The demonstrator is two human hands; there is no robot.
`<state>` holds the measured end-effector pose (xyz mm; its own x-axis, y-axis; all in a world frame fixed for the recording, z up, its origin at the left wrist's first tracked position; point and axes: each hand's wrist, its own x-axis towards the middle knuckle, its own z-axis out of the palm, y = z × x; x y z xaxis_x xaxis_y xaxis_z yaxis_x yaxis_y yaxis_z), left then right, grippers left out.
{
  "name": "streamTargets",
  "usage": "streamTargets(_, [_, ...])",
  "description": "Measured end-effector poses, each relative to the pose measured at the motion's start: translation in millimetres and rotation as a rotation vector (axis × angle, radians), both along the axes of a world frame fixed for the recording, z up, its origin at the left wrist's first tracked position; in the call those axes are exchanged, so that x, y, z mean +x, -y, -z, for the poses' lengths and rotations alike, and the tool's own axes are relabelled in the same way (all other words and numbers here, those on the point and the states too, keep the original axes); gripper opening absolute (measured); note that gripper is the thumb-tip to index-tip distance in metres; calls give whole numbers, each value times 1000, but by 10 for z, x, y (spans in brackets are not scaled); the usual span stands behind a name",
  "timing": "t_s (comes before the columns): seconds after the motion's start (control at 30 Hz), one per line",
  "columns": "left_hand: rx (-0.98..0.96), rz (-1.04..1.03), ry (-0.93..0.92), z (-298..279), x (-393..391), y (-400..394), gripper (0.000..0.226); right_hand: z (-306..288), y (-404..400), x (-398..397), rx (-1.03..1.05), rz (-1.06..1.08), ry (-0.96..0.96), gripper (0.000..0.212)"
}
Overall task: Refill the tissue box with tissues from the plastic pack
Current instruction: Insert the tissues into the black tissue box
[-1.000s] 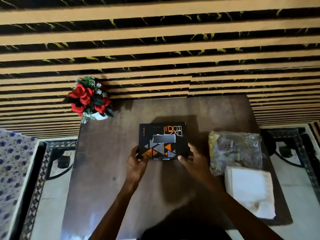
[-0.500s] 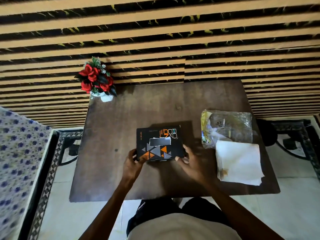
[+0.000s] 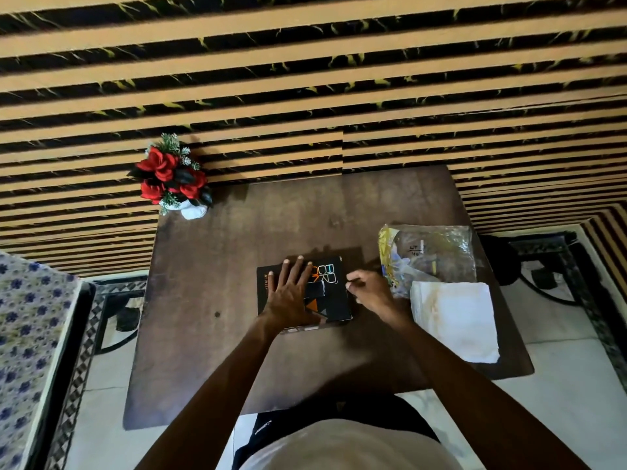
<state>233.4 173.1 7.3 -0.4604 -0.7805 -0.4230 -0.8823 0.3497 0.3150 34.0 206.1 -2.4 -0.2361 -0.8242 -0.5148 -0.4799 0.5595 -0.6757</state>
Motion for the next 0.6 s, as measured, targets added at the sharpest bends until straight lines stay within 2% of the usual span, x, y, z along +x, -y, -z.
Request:
streamTargets(0.23, [-11, 18, -22, 5, 32, 53, 131, 29, 94, -38, 11, 102, -28, 21])
streamTargets(0.37, [-9, 10, -25, -18, 43, 23, 129, 38, 159, -69, 24, 118, -80, 30])
streamTargets(0.5, [2, -4, -22, 4, 48, -19, 130, -67, 39, -133, -8, 77, -292, 22])
streamTargets(0.6, [-2, 3, -28, 1, 68, -6, 131, -75, -48, -236, -70, 7, -382, 22])
